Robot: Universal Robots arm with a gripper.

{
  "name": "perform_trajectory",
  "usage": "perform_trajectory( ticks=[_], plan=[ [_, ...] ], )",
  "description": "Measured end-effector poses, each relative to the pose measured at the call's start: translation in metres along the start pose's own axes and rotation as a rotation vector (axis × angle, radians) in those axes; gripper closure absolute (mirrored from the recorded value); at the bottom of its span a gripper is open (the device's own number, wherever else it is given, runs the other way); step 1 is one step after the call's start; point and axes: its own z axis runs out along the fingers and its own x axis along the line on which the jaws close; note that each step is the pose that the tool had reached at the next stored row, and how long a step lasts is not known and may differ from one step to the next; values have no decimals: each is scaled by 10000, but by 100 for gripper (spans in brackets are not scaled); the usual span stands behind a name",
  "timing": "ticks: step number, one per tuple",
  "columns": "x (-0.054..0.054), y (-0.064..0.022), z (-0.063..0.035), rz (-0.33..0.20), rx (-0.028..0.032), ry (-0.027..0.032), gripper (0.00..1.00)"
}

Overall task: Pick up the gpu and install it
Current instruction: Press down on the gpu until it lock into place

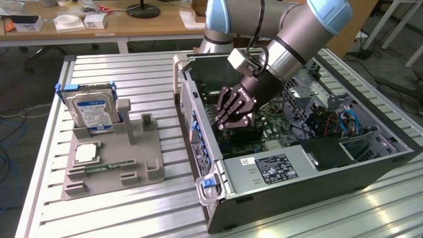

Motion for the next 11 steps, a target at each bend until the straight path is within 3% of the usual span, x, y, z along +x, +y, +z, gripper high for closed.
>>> perform_trajectory(
  ticks=[3,11],
  plan=[
    [-37,1,-4,98,-5,139,90],
    [-63,1,-5,114,-6,161,90]
  ],
)
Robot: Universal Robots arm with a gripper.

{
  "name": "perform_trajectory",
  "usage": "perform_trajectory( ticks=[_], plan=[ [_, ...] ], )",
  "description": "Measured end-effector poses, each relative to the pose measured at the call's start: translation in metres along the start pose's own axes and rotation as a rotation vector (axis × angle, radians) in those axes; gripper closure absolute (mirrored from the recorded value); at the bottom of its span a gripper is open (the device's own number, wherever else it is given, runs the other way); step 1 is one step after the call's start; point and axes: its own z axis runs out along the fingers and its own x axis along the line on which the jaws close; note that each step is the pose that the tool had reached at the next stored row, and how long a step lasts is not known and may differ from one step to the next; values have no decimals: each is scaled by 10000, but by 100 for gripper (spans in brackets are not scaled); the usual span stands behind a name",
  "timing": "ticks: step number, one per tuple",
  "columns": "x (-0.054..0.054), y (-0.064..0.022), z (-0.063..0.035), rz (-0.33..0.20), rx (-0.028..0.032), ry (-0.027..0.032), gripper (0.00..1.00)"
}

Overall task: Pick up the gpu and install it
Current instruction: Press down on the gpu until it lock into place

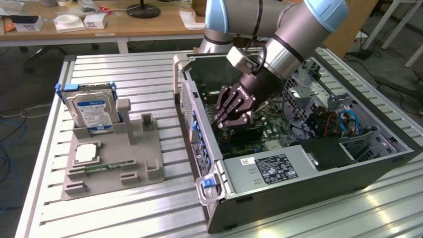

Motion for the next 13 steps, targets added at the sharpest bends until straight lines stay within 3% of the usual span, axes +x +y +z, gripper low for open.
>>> perform_trajectory(
  ticks=[13],
  plan=[
    [-62,1,-5,-2,0,0,90]
  ],
)
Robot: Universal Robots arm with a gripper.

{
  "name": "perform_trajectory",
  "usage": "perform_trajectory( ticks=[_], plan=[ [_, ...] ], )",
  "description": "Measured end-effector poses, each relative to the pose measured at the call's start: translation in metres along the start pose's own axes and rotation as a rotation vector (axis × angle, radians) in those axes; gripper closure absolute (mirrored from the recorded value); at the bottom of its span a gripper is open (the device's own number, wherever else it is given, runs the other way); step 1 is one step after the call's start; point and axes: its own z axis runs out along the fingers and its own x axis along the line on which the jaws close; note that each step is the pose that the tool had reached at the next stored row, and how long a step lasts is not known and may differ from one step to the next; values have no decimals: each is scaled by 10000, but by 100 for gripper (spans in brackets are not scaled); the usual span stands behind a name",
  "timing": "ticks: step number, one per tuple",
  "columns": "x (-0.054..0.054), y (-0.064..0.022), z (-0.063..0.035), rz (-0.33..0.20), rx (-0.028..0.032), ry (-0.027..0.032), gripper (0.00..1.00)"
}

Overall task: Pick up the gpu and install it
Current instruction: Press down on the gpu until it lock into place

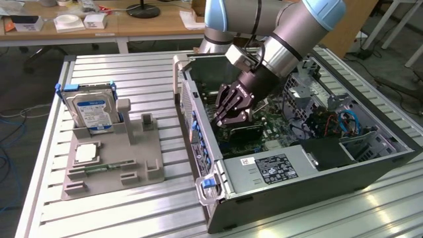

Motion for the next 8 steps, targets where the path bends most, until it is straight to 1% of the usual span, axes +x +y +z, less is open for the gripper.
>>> perform_trajectory(
  ticks=[8],
  plan=[
    [-13,-4,3,1,-1,0,90]
  ],
)
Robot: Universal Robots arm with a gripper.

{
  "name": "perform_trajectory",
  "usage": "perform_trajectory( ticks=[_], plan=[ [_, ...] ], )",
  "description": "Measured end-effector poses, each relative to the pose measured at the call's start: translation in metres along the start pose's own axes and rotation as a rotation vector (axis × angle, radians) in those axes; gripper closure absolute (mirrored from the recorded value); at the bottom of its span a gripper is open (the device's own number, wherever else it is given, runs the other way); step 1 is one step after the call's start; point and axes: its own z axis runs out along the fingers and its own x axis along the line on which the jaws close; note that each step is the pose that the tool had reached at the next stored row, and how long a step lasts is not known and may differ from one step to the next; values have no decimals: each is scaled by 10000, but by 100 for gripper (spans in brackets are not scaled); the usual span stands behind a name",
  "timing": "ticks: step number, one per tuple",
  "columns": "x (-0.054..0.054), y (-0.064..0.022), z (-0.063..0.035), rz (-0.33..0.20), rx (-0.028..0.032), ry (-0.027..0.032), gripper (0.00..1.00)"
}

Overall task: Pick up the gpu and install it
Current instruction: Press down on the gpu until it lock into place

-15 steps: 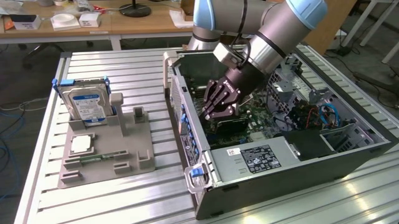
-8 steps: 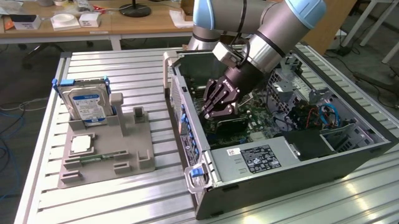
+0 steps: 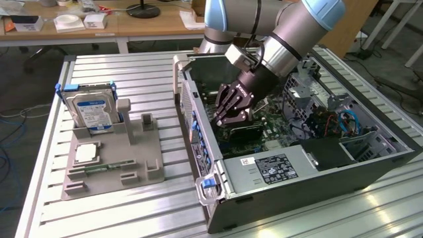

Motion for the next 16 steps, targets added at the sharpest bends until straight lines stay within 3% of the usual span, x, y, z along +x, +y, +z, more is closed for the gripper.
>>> perform_trajectory(
  ticks=[9,16],
  plan=[
    [6,-190,-127,-1,2,-2,90],
    [6,-201,-134,-1,2,0,90]
  ],
)
